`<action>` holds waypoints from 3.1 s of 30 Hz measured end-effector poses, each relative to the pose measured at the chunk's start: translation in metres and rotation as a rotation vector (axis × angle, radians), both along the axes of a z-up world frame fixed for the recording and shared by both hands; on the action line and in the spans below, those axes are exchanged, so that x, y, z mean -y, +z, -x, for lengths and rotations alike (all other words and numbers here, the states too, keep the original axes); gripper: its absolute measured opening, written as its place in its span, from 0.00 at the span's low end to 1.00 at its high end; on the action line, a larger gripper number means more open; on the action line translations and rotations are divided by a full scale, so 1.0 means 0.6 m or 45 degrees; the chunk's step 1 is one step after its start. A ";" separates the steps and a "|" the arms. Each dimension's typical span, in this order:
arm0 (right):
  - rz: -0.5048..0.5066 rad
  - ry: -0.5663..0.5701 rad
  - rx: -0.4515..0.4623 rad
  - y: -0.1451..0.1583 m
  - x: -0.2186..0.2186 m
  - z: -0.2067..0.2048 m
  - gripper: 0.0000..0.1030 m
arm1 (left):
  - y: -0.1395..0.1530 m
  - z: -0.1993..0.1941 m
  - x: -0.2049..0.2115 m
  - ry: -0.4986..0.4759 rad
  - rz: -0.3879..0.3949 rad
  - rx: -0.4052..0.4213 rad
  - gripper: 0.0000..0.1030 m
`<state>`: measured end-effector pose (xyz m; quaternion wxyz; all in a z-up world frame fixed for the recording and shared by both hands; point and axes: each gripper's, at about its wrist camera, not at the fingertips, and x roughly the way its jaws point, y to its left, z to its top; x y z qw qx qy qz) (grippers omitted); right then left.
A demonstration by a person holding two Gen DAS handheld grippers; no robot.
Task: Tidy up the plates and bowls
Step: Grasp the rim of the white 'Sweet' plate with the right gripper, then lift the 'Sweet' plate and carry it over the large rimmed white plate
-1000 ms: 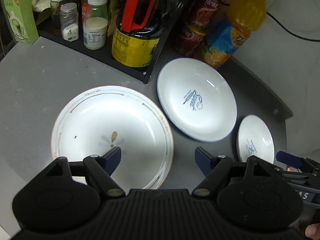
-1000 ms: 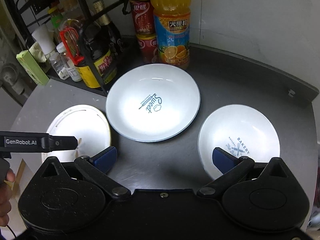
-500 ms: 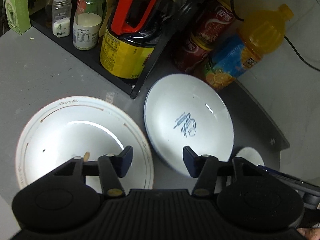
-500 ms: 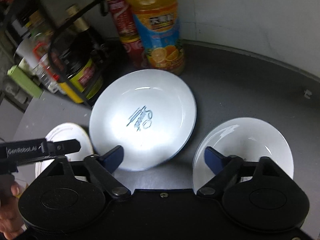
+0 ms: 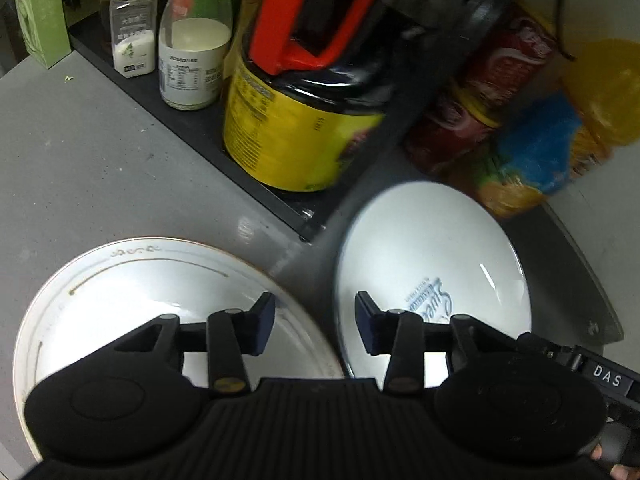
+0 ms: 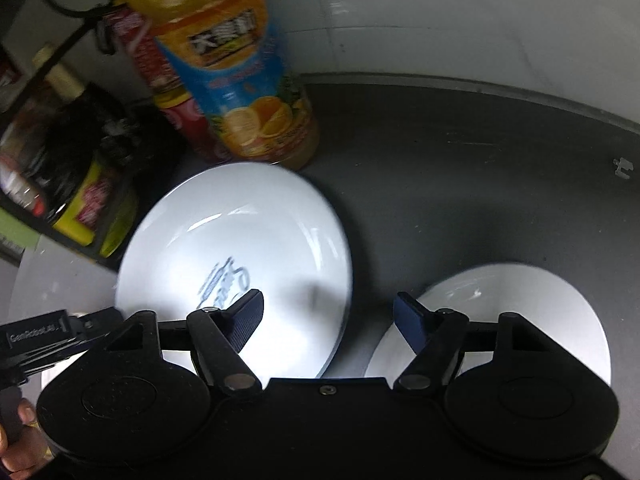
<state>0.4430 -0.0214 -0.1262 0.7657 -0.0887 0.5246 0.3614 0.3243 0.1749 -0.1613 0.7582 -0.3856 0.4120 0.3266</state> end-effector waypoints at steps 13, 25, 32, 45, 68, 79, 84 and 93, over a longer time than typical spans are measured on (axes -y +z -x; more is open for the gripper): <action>0.011 0.000 -0.061 -0.039 -0.027 -0.019 0.54 | 0.007 -0.016 -0.045 -0.014 0.037 0.051 0.35; -0.059 -0.043 -0.157 -0.058 -0.026 -0.040 0.36 | -0.050 -0.038 -0.058 0.031 0.177 0.088 0.17; -0.065 -0.087 -0.171 -0.060 -0.009 -0.053 0.19 | -0.058 -0.045 -0.052 0.038 0.208 0.094 0.12; -0.203 -0.152 -0.173 -0.010 0.054 -0.028 0.07 | -0.011 -0.015 -0.056 -0.054 0.193 0.169 0.10; -0.320 -0.215 -0.128 0.062 0.084 0.094 0.06 | 0.075 0.090 -0.060 -0.192 0.135 0.237 0.10; -0.323 -0.235 -0.125 0.054 0.076 0.189 0.07 | 0.073 0.167 -0.075 -0.231 0.139 0.209 0.10; -0.310 -0.246 -0.118 0.054 0.070 0.227 0.07 | 0.062 0.195 -0.080 -0.229 0.157 0.204 0.10; -0.282 -0.255 -0.109 0.045 0.057 0.268 0.07 | 0.040 0.228 -0.092 -0.237 0.174 0.176 0.10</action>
